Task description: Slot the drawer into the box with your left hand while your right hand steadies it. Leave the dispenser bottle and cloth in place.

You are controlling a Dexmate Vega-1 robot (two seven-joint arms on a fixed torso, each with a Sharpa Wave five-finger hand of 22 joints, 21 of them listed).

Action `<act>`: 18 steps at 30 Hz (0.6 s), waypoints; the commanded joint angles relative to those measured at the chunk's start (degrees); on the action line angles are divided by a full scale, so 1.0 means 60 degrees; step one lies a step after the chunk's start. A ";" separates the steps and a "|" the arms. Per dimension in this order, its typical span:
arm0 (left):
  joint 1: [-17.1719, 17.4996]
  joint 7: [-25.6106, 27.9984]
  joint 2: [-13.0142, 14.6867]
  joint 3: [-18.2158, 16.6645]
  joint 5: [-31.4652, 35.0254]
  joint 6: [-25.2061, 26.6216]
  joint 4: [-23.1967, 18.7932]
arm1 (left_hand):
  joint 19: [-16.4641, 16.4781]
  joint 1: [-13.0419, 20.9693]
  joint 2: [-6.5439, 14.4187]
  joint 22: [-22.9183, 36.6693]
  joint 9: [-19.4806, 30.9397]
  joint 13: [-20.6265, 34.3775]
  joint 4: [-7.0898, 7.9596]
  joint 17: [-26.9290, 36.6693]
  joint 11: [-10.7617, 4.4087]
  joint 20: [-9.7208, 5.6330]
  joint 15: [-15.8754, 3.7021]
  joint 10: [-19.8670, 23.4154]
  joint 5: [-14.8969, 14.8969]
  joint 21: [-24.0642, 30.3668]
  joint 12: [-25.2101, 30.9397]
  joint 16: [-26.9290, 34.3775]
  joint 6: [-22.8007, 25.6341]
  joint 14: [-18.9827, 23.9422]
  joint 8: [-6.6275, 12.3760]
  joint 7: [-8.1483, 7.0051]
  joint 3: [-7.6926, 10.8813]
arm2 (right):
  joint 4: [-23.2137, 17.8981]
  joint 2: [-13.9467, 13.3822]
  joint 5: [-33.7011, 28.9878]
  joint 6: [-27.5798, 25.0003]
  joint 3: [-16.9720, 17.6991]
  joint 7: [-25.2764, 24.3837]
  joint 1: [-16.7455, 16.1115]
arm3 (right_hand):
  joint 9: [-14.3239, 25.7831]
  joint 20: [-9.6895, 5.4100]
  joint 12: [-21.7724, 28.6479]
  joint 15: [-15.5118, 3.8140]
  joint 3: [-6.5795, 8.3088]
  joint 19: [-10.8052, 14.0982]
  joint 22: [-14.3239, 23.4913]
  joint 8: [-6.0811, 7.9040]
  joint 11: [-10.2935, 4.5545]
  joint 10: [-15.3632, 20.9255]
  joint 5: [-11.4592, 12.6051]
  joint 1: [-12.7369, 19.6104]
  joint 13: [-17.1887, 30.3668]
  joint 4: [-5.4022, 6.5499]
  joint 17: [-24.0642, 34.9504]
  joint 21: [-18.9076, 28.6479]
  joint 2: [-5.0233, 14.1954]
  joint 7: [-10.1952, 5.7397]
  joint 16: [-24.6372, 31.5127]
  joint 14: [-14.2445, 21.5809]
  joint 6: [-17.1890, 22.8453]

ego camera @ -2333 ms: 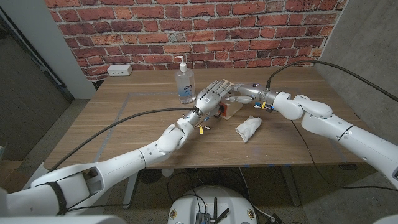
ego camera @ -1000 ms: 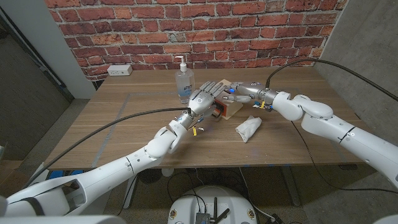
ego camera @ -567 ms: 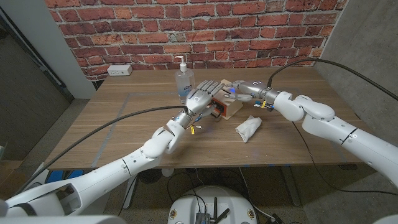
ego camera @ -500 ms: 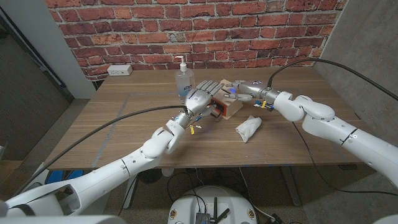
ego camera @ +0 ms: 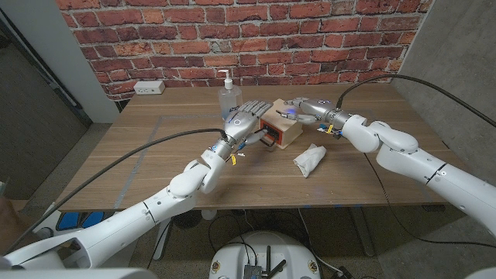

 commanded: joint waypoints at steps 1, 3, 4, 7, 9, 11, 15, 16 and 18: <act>0.0546 -0.0076 0.0185 -0.0663 -0.1719 -0.0680 -0.0344 | 0.0113 -0.0162 0.0044 0.0020 0.0021 0.0013 0.0009 0.0015 -0.0040 -0.1004 -0.0420 0.0113 -0.0006 0.0090 0.0043 0.0037 0.0097 0.0078 0.0056 -0.0035 -0.0049 | -0.0196 -0.0034 0.0364 -0.0523 0.0425 -0.0557 -0.0497 | 0.0020 -0.0420 -0.0003 -0.0484 0.0069 0.0119 0.0026 0.0030 -0.0022 -0.0032 0.0005 0.0020 -0.0002 0.0004 0.0013 0.0035 0.0386 -0.0035 0.0025 -0.0027 -0.0046; 0.0615 -0.0027 0.0144 -0.0711 -0.1792 -0.0659 -0.0354 | 0.0127 -0.0202 0.0050 0.0021 0.0021 0.0014 0.0017 0.0015 -0.0060 -0.1023 -0.0414 0.0140 -0.0010 0.0093 0.0048 0.0037 0.0122 0.0090 0.0057 -0.0042 -0.0064 | -0.0231 -0.0045 0.0439 -0.0635 0.0473 -0.0621 -0.0569 | 0.0020 -0.0406 -0.0001 -0.0483 0.0067 0.0129 0.0026 0.0032 -0.0024 -0.0033 0.0004 0.0021 -0.0002 0.0000 0.0010 0.0036 0.0377 -0.0051 0.0026 -0.0022 -0.0042; 0.0636 -0.0023 0.0131 -0.0736 -0.1855 -0.0678 -0.0359 | 0.0134 -0.0228 0.0051 0.0021 0.0021 0.0014 0.0023 0.0015 -0.0069 -0.1038 -0.0411 0.0154 -0.0012 0.0094 0.0050 0.0043 0.0142 0.0112 0.0060 -0.0055 -0.0075 | -0.0233 -0.0043 0.0472 -0.0663 0.0494 -0.0679 -0.0599 | 0.0020 -0.0405 -0.0001 -0.0488 0.0067 0.0134 0.0026 0.0032 -0.0029 -0.0036 0.0004 0.0022 -0.0002 -0.0001 0.0009 0.0036 0.0375 -0.0051 0.0024 -0.0025 -0.0044; 0.0709 0.0103 0.0056 -0.0802 -0.1939 -0.0651 -0.0373 | 0.0143 -0.0291 0.0054 0.0021 0.0021 0.0016 0.0033 0.0014 -0.0081 -0.1044 -0.0414 0.0191 -0.0018 0.0093 0.0055 0.0037 0.0181 0.0119 0.0062 -0.0080 -0.0102 | -0.0280 -0.0029 0.0599 -0.0795 0.0562 -0.0808 -0.0690 | 0.0020 -0.0400 0.0000 -0.0483 0.0067 0.0147 0.0025 0.0033 -0.0037 -0.0036 0.0003 0.0023 -0.0002 -0.0004 0.0006 0.0037 0.0370 -0.0075 0.0027 -0.0014 -0.0046; 0.0745 0.0126 0.0044 -0.0835 -0.1964 -0.0628 -0.0419 | 0.0150 -0.0319 0.0054 0.0022 0.0021 0.0016 0.0036 0.0014 -0.0079 -0.1048 -0.0413 0.0198 -0.0020 0.0094 0.0054 0.0034 0.0212 0.0122 0.0068 -0.0081 -0.0113 | -0.0302 -0.0021 0.0706 -0.0858 0.0615 -0.0910 -0.0761 | 0.0020 -0.0389 0.0004 -0.0485 0.0070 0.0174 0.0025 0.0035 -0.0034 -0.0029 0.0002 0.0025 -0.0002 -0.0007 0.0003 0.0043 0.0369 -0.0080 0.0029 -0.0003 -0.0042; 0.0781 0.0164 0.0067 -0.0885 -0.2090 -0.0734 -0.0443 | 0.0153 -0.0353 0.0056 0.0022 0.0022 0.0017 0.0042 0.0013 -0.0077 -0.1054 -0.0413 0.0197 -0.0023 0.0092 0.0048 0.0032 0.0238 0.0126 0.0072 -0.0075 -0.0127 | -0.0313 -0.0011 0.0824 -0.0907 0.0660 -0.0999 -0.0828 | 0.0021 -0.0389 0.0013 -0.0496 0.0073 0.0185 0.0025 0.0041 -0.0025 -0.0012 0.0002 0.0027 -0.0001 -0.0009 -0.0001 0.0043 0.0369 -0.0083 0.0031 0.0008 -0.0029; 0.0990 0.0147 0.0101 -0.1088 -0.2438 -0.0733 -0.0641 | 0.0157 -0.0425 0.0063 0.0023 0.0022 0.0018 0.0056 0.0014 -0.0055 -0.1056 -0.0409 0.0198 -0.0029 0.0089 0.0039 0.0023 0.0259 0.0121 0.0066 -0.0062 -0.0156 | -0.0344 0.0027 0.1093 -0.1010 0.0769 -0.1209 -0.0985 | 0.0021 -0.0391 0.0026 -0.0484 0.0076 0.0202 0.0024 0.0048 -0.0021 0.0019 0.0001 0.0030 -0.0001 -0.0013 -0.0006 0.0043 0.0367 -0.0086 0.0035 0.0025 -0.0013; 0.1058 0.0126 0.0093 -0.1138 -0.2490 -0.0654 -0.0718 | 0.0159 -0.0436 0.0066 0.0023 0.0022 0.0019 0.0058 0.0014 -0.0056 -0.1058 -0.0417 0.0195 -0.0029 0.0089 0.0036 0.0021 0.0259 0.0117 0.0063 -0.0057 -0.0159 | -0.0369 0.0032 0.1187 -0.1045 0.0813 -0.1253 -0.1035 | 0.0021 -0.0382 0.0026 -0.0482 0.0077 0.0208 0.0024 0.0049 -0.0014 0.0020 0.0001 0.0031 -0.0001 -0.0014 -0.0007 0.0044 0.0366 -0.0087 0.0037 0.0032 -0.0011; 0.1185 0.0146 0.0067 -0.1213 -0.2537 -0.0497 -0.0836 | 0.0159 -0.0461 0.0072 0.0023 0.0022 0.0019 0.0063 0.0014 -0.0055 -0.1061 -0.0410 0.0199 -0.0031 0.0088 0.0035 0.0015 0.0269 0.0109 0.0062 -0.0045 -0.0168 | -0.0452 0.0019 0.1254 -0.1173 0.0877 -0.1375 -0.1144 | 0.0021 -0.0381 0.0031 -0.0473 0.0078 0.0226 0.0024 0.0055 -0.0013 0.0033 0.0000 0.0033 0.0000 -0.0019 -0.0011 0.0046 0.0360 -0.0095 0.0045 0.0059 0.0003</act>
